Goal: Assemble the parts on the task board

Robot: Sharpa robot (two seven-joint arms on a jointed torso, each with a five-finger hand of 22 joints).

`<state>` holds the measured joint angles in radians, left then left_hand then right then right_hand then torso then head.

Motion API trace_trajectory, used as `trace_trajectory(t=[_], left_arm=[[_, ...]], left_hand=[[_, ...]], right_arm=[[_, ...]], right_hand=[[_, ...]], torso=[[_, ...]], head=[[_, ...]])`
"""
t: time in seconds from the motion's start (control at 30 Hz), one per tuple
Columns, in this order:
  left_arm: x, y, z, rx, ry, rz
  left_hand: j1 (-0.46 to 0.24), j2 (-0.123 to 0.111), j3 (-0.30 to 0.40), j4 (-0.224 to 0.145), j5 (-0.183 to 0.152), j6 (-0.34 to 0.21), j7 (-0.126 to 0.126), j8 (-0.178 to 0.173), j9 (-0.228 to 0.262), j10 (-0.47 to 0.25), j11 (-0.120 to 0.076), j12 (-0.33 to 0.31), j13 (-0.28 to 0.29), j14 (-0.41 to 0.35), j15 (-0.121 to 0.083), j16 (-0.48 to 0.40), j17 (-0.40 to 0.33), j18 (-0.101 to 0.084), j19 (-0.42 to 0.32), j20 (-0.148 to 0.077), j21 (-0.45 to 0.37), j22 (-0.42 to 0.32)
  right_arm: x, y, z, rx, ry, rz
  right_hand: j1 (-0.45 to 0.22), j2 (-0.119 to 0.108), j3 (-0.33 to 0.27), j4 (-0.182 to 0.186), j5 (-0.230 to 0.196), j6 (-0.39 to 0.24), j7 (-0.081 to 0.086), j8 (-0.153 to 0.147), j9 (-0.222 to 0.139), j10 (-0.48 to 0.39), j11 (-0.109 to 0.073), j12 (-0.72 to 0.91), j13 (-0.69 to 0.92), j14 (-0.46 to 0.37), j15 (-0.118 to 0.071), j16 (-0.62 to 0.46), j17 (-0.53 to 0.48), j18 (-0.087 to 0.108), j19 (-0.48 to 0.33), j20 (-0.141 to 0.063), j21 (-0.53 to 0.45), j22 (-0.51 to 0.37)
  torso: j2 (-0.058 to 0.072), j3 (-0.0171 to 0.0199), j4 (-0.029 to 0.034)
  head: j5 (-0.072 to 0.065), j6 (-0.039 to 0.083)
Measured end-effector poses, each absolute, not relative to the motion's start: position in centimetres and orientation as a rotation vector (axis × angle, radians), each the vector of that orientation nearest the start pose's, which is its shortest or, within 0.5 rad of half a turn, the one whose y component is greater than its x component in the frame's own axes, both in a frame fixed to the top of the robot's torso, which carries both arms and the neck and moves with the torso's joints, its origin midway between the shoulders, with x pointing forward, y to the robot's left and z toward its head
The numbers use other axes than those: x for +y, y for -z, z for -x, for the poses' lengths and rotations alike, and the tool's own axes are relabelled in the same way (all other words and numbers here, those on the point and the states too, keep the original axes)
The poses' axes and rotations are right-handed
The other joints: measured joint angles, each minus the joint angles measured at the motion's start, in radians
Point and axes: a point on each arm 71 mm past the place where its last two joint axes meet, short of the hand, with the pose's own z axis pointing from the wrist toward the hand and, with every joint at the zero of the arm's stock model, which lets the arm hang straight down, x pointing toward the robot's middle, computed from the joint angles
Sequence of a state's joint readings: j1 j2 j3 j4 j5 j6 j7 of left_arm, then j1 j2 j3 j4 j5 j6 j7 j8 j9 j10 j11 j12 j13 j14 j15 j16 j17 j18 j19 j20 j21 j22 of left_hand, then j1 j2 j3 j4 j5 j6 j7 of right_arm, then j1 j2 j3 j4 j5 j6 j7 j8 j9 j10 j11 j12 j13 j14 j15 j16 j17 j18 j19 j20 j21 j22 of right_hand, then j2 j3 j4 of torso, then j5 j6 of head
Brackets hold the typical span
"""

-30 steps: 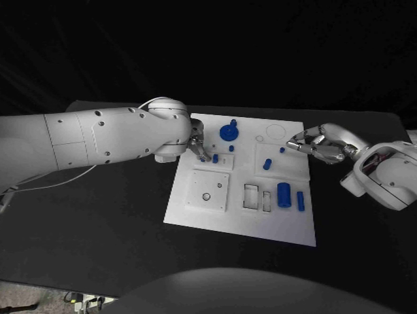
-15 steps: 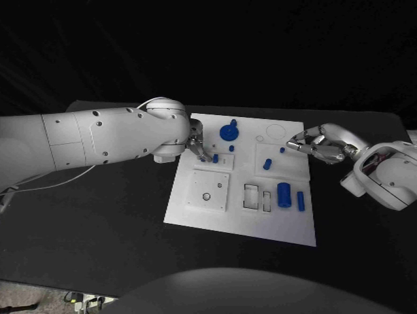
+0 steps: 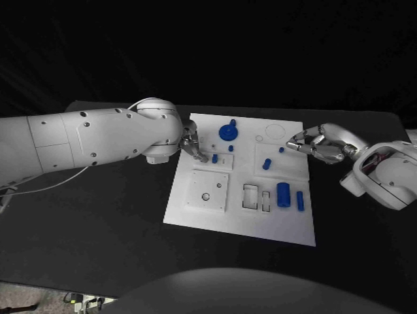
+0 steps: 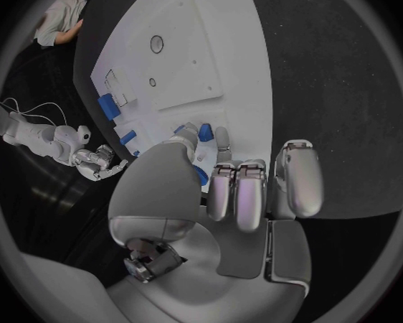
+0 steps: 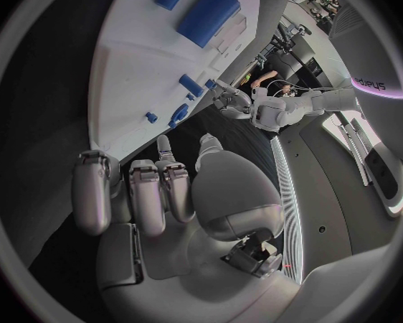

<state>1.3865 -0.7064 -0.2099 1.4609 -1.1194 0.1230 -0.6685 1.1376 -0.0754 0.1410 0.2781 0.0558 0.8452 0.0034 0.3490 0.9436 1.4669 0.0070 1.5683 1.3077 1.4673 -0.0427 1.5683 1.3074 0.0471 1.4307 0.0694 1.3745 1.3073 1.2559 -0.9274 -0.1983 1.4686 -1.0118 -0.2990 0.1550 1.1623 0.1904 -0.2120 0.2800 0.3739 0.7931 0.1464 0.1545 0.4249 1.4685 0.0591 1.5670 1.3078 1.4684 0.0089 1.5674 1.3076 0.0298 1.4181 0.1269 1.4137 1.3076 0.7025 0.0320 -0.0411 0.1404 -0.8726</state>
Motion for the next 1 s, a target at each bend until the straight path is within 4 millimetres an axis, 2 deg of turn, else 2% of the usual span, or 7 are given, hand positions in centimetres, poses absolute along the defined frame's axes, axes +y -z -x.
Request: trace_trajectory(t=[0.07,0.1,0.23,0.43,0.57,0.77,1.0], left_arm=[[19.2,19.8,-49.9,2.277,0.139,0.070],[19.6,19.8,-49.8,2.277,0.133,0.076],[20.3,18.9,-49.8,2.260,0.129,0.090],[20.9,17.4,-50.1,2.236,0.140,0.088],[21.1,17.1,-50.0,2.247,0.150,0.066],[21.8,16.7,-50.1,2.261,0.165,0.044],[22.5,16.4,-50.2,2.195,0.306,0.052]], left_hand=[[0.000,0.000,0.000,0.000,0.000,-0.069,0.070,-0.020,-0.024,0.000,0.000,0.000,0.000,0.000,0.000,0.000,0.000,0.000,0.000,0.000,0.000,0.000],[0.003,-0.003,-0.006,0.001,0.000,-0.077,0.081,-0.009,-0.016,0.000,0.000,0.000,0.000,0.000,0.000,0.000,0.000,0.000,0.000,0.000,0.000,0.000],[0.014,-0.014,-0.016,0.001,0.000,-0.073,0.088,0.009,-0.003,0.000,0.000,0.000,0.000,0.000,0.000,0.000,0.000,0.000,0.000,0.000,0.000,0.000],[0.062,-0.070,-0.068,0.007,-0.004,-0.051,0.073,0.034,0.009,0.000,0.000,0.000,0.000,0.000,0.000,0.000,0.000,0.000,0.000,0.000,0.000,0.000],[0.081,-0.088,-0.126,0.015,-0.004,-0.033,0.063,0.066,0.025,-0.001,-0.008,0.000,0.000,0.000,0.000,0.000,0.000,0.000,0.001,-0.001,0.000,0.000],[0.137,-0.073,-0.160,0.014,-0.004,-0.014,0.057,0.100,0.044,0.002,-0.013,0.000,0.000,0.000,-0.008,0.000,0.000,0.000,0.004,-0.004,0.000,0.000],[0.256,-0.021,-0.125,0.013,-0.004,0.029,0.050,0.125,0.026,-0.002,-0.016,-0.060,0.000,0.000,-0.008,0.000,0.000,0.000,0.006,-0.009,-0.002,0.000]], right_arm=[[-25.6,21.4,-47.8,1.783,-0.876,-0.134],[-25.7,21.4,-47.8,1.783,-0.876,-0.134],[-25.7,21.4,-47.8,1.783,-0.875,-0.134],[-25.6,21.4,-47.9,1.783,-0.875,-0.134],[-25.6,21.4,-47.9,1.783,-0.874,-0.134],[-25.6,21.4,-47.9,1.782,-0.874,-0.134],[-25.6,21.0,-47.9,1.769,-0.876,-0.132]], right_hand=[[0.000,0.000,0.000,0.000,0.000,0.000,0.000,0.000,0.000,0.000,0.000,0.000,0.000,0.000,0.000,0.000,0.000,0.000,0.000,0.000,0.000,0.000],[0.000,0.000,0.000,0.000,0.000,0.000,0.000,0.000,0.000,0.000,0.000,0.000,0.000,0.000,0.000,0.000,0.000,0.000,0.000,0.000,0.000,0.000],[0.000,0.000,0.000,0.000,0.000,0.000,0.000,0.000,0.000,0.000,0.000,0.000,0.000,0.000,0.000,0.000,0.000,0.000,0.000,0.000,0.000,0.000],[0.000,0.000,0.000,0.000,0.000,0.000,0.000,0.000,0.000,0.000,0.000,0.000,0.000,0.000,0.000,0.000,0.000,0.000,0.000,0.000,0.000,0.000],[0.000,0.000,0.000,0.000,0.000,0.000,0.000,0.000,0.000,0.000,0.000,0.000,0.000,0.000,0.000,0.000,0.000,0.000,0.000,0.000,0.000,0.000],[0.000,0.000,0.000,0.000,0.000,0.000,0.000,0.000,0.000,0.000,0.000,0.000,0.000,0.000,0.000,0.000,0.000,0.016,0.000,0.000,0.000,0.000],[0.006,-0.006,-0.003,-0.003,0.000,0.000,0.000,0.000,0.000,0.000,0.000,0.000,0.000,0.000,0.000,0.000,0.000,0.016,0.000,0.000,0.000,0.000]], torso=[[0.000,0.0002,0.0000],[0.000,0.0003,0.0000],[0.000,0.0003,0.0000],[0.000,0.0003,0.0004],[0.000,0.0002,0.0002],[0.000,-0.0003,-0.0003],[0.000,-0.0009,0.0006]], head=[[-0.001,0.000],[-0.001,0.000],[-0.002,0.000],[-0.003,0.000],[-0.003,0.000],[-0.006,0.000],[-0.010,0.000]])
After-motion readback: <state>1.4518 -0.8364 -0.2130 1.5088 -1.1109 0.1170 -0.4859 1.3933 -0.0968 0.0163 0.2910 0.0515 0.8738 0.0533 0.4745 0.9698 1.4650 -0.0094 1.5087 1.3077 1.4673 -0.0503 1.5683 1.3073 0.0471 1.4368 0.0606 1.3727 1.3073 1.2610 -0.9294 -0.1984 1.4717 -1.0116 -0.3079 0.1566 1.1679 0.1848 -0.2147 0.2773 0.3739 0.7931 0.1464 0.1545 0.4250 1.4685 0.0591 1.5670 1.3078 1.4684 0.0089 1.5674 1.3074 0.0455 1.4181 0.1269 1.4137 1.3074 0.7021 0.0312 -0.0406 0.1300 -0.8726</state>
